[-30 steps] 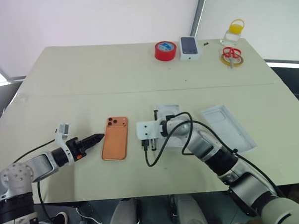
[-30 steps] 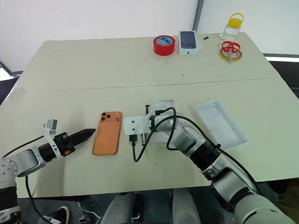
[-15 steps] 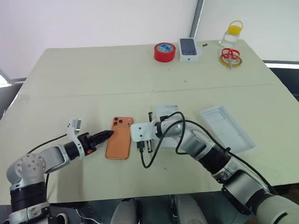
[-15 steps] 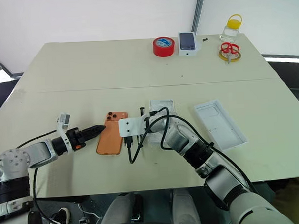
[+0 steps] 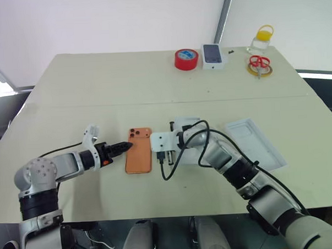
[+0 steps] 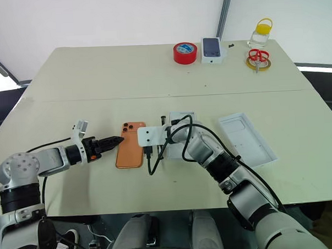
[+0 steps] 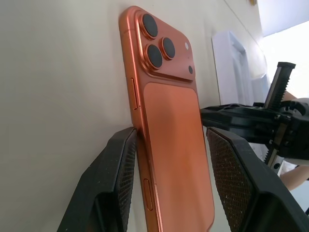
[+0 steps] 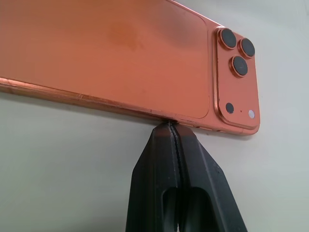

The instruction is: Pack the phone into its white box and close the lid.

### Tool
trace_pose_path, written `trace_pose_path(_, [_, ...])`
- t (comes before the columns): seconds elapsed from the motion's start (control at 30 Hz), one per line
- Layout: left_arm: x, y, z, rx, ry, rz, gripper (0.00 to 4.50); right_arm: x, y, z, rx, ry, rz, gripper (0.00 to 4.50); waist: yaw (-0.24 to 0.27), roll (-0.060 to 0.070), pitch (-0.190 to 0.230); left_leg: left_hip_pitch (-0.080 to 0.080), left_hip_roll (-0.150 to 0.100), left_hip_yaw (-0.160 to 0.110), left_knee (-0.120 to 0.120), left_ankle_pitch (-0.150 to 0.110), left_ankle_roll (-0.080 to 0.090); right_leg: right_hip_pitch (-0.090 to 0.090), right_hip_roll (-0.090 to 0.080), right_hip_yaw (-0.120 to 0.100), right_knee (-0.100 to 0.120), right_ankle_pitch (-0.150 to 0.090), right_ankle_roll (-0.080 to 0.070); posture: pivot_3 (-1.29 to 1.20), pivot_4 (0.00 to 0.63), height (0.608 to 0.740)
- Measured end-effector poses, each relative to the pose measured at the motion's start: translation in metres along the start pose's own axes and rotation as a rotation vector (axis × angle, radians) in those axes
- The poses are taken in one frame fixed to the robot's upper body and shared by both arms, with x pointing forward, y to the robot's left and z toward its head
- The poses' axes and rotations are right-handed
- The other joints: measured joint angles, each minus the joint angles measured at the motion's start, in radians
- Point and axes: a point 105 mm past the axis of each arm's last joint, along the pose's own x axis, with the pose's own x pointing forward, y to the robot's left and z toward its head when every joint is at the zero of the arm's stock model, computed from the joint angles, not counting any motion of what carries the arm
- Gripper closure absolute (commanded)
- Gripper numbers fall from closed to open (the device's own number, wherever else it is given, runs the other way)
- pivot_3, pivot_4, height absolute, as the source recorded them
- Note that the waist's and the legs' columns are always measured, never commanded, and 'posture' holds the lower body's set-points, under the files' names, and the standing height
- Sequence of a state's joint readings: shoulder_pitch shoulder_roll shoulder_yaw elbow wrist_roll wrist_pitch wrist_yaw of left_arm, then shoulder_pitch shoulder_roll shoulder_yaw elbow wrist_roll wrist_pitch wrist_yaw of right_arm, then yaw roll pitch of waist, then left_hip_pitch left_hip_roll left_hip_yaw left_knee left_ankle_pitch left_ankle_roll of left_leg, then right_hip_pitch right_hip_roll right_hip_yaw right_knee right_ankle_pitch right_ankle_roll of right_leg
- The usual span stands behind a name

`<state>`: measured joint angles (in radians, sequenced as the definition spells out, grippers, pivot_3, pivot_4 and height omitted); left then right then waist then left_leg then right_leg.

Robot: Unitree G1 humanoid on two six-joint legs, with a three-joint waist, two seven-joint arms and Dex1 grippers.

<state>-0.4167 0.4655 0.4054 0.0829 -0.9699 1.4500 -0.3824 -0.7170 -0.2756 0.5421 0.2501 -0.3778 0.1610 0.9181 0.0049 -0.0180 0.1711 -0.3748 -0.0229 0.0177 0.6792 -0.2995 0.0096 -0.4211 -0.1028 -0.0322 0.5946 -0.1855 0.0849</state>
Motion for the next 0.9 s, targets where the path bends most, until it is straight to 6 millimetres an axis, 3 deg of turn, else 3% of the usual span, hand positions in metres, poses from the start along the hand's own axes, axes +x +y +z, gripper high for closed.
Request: trace_pose_path(0.9, [0.017, -0.009, 0.01, -0.02, -0.027, 0.104, 2.07, -0.002, -0.005, -0.007, 0.006, 0.024, -0.039, 4.47, 0.001, 0.0, 0.0, 0.0, 0.0, -0.001, -0.001, 0.001, -0.002, 0.0, 0.0, 0.0, 0.0, 0.0, 0.001, 0.0, 0.15, 0.74])
